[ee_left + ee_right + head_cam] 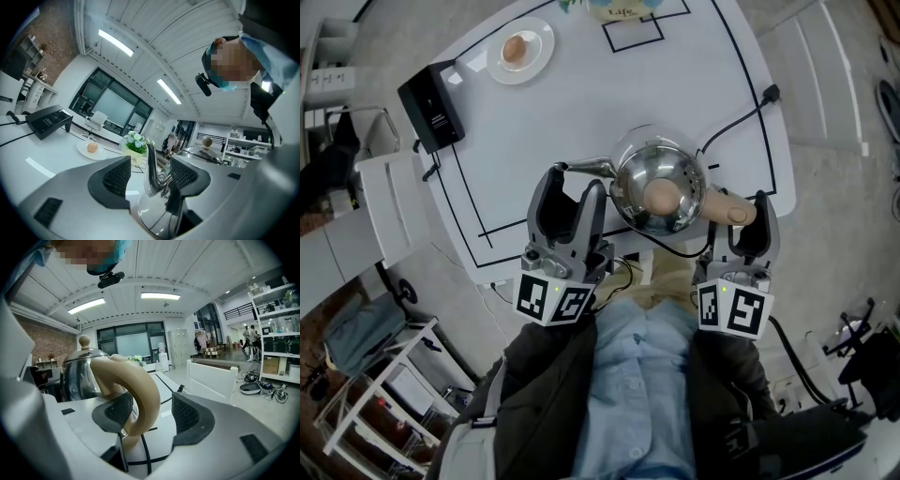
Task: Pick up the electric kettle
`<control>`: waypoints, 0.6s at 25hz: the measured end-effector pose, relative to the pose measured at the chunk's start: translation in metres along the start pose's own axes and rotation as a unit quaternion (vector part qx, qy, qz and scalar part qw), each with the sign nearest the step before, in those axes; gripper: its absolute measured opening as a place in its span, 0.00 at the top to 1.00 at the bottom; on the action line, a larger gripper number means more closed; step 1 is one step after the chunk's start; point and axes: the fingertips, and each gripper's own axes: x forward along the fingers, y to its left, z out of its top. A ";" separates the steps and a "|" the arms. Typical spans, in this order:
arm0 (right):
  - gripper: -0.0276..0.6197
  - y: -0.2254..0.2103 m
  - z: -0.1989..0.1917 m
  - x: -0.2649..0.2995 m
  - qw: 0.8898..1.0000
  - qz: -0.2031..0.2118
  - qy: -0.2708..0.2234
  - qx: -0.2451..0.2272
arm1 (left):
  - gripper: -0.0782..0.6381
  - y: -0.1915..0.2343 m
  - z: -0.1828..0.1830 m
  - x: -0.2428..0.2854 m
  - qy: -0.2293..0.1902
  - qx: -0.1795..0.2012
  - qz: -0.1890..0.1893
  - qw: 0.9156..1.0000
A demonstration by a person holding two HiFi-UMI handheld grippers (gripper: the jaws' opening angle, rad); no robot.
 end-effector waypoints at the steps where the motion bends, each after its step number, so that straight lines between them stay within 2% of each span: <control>1: 0.58 -0.001 0.001 0.001 1.000 -0.001 0.000 -0.001 | 0.54 0.001 0.000 0.002 0.000 0.000 -0.001 1.000; 15: 0.58 -0.005 0.004 0.019 1.000 -0.002 0.003 -0.004 | 0.54 0.010 0.002 0.026 0.000 -0.002 -0.002 1.000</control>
